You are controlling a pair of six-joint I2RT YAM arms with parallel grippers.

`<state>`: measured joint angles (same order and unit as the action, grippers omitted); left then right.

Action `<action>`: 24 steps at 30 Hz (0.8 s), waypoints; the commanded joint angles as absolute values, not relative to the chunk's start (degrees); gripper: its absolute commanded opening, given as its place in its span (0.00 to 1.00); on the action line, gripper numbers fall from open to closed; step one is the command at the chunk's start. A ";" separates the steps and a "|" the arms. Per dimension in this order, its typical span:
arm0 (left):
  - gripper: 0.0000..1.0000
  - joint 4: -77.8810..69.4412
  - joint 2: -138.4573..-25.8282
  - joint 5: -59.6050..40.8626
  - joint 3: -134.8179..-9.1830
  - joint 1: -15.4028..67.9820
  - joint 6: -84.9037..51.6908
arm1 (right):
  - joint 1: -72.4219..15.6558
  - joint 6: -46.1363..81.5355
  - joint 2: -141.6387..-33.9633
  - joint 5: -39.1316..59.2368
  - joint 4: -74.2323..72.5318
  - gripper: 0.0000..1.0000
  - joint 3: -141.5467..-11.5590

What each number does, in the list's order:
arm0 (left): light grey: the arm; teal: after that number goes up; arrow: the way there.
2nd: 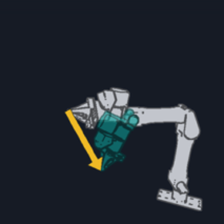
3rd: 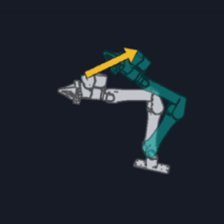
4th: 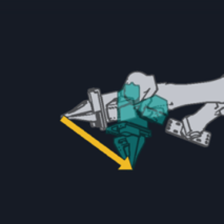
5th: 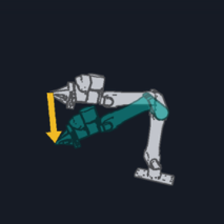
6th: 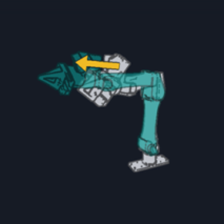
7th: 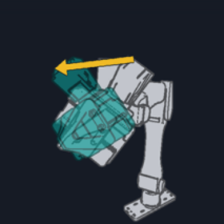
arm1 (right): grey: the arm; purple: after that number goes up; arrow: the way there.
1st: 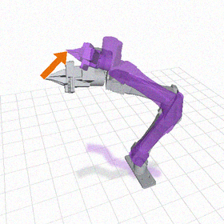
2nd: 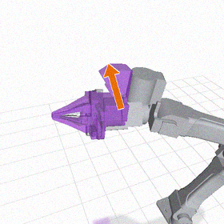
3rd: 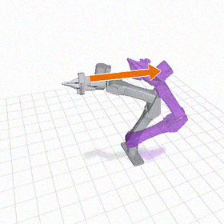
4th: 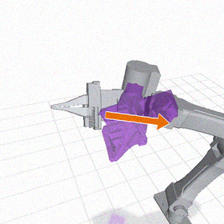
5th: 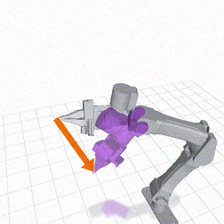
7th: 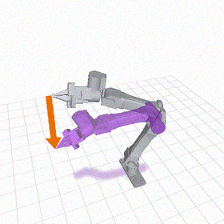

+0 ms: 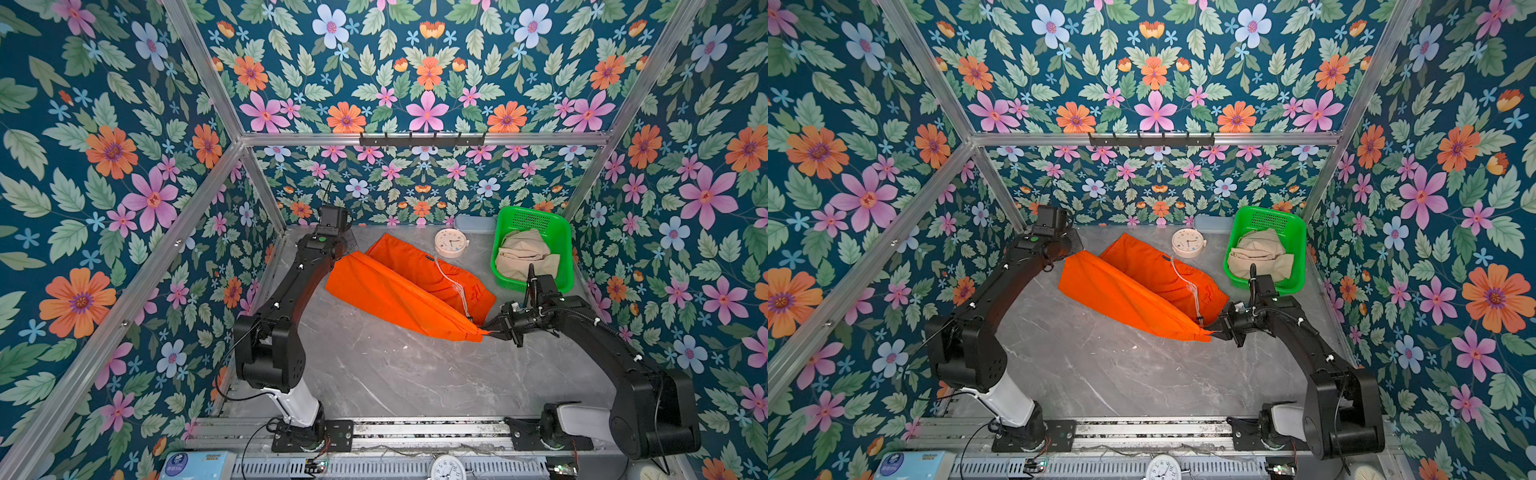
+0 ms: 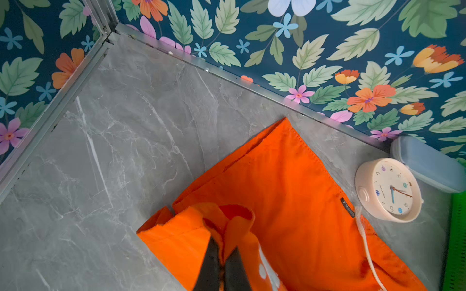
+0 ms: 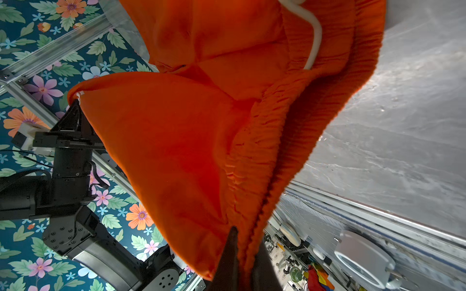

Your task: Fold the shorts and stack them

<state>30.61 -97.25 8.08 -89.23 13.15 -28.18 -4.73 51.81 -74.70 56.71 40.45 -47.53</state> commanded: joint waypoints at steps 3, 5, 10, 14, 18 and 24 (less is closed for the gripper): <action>0.00 26.81 -100.06 11.80 -92.62 13.17 -27.11 | -4.16 48.00 -77.92 58.62 43.55 0.02 -49.08; 0.00 26.51 -100.37 11.69 -93.52 13.33 -27.07 | -4.17 47.67 -78.97 58.66 43.64 0.01 -49.60; 0.00 25.40 -99.07 11.58 -94.55 13.82 -27.08 | -4.03 47.54 -79.65 58.77 44.03 0.01 -50.66; 0.00 25.44 -98.10 11.95 -94.36 14.04 -26.51 | -3.83 47.46 -79.89 58.76 44.21 0.01 -50.98; 0.00 25.42 -97.45 13.60 -93.74 14.11 -25.61 | -3.78 47.61 -79.82 58.73 44.04 0.01 -51.18; 0.00 22.02 -94.01 11.92 -91.10 14.52 -25.40 | -3.78 47.81 -79.28 58.63 44.36 0.01 -51.28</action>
